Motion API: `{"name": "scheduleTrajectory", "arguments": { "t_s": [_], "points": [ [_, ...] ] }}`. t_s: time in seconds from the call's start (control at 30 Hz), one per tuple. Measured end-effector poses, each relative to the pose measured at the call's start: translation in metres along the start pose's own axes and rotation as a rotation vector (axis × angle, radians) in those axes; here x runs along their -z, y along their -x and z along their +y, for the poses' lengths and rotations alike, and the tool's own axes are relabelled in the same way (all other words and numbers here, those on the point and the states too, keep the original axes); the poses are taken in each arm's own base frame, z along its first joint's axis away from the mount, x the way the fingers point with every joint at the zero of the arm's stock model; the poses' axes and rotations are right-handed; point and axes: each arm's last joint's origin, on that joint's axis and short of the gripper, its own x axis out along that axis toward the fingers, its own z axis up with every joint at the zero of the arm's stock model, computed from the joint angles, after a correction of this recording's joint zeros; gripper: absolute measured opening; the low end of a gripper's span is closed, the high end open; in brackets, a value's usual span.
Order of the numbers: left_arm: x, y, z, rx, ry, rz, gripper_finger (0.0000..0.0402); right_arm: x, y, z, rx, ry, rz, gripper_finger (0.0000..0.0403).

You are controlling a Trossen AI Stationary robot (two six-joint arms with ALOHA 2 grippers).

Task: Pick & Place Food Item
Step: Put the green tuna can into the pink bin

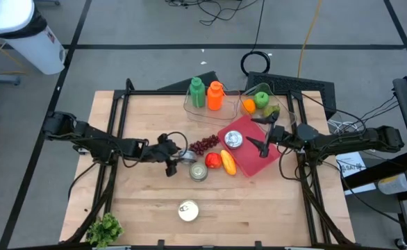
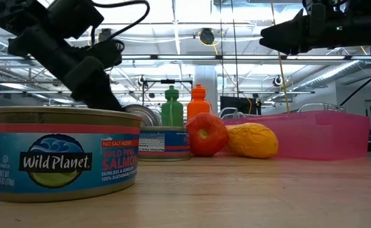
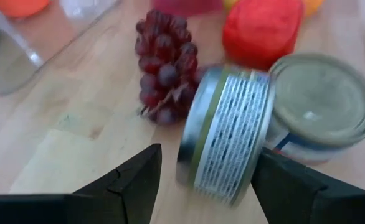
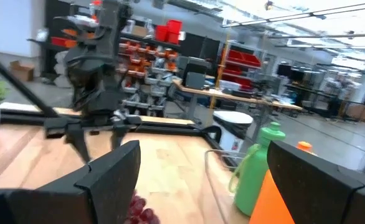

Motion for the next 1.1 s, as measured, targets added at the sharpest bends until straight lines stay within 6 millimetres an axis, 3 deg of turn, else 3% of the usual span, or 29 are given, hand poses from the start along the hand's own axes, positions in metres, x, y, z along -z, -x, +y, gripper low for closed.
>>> {"name": "scheduleTrajectory", "arguments": {
  "t_s": [0.67,0.77,0.9,1.1],
  "points": [
    [-0.002,-0.005,0.001,0.067,-0.092,-0.013,0.0242,0.000,0.000,0.001,-0.051,0.002,-0.010,0.0329],
    [-0.003,-0.005,0.001,0.068,-0.099,-0.021,0.0221,-0.001,0.000,0.001,-0.050,-0.001,-0.015,0.0329],
    [-0.003,-0.005,0.001,0.064,-0.080,-0.017,0.0159,-0.001,0.000,0.001,-0.050,-0.003,-0.014,0.0329],
    [-0.012,0.001,0.000,0.071,-0.032,-0.058,0.0159,-0.001,0.000,0.001,-0.050,-0.025,-0.017,0.0329]
  ]
}}
